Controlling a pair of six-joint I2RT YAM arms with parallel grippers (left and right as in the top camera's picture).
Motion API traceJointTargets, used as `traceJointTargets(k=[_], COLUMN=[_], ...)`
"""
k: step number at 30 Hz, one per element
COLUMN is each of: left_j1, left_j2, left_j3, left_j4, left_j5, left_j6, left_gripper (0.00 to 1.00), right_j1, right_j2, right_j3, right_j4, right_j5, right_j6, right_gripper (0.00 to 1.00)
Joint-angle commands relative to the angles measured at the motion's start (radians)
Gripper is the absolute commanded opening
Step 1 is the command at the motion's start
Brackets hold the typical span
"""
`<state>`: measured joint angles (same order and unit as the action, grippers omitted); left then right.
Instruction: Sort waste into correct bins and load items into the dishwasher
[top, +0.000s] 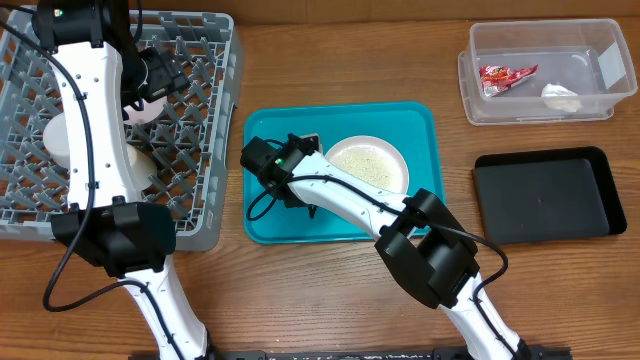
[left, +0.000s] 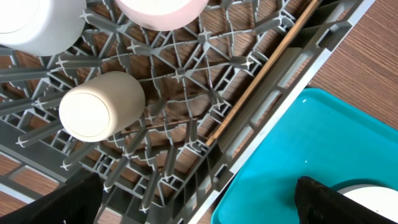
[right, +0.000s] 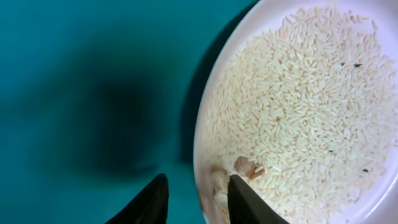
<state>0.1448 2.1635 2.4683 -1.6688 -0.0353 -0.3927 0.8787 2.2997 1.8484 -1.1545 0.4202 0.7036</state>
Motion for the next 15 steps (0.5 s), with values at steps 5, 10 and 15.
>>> traceJointTargets(k=[5,10,15], left_j1=[-0.001,-0.001,-0.001], left_j2=[-0.025,-0.025,-0.025], left_j3=[0.011,0.011,0.011], left_j4=[0.002,0.002,0.002], left_j5=[-0.013,-0.013,-0.013], left_j6=[0.008,0.008,0.008], left_gripper=[1.0,1.0,1.0], right_j1=[-0.005,-0.005,-0.005], right_j2=[0.005,0.005,0.005], right_j3=[-0.049,-0.048,-0.048], right_j4=[0.02,0.021,0.015], right_j5=[0.023,0.02,0.021], right_j6=[0.005,0.004,0.004], right_gripper=[0.34,0.27,0.14])
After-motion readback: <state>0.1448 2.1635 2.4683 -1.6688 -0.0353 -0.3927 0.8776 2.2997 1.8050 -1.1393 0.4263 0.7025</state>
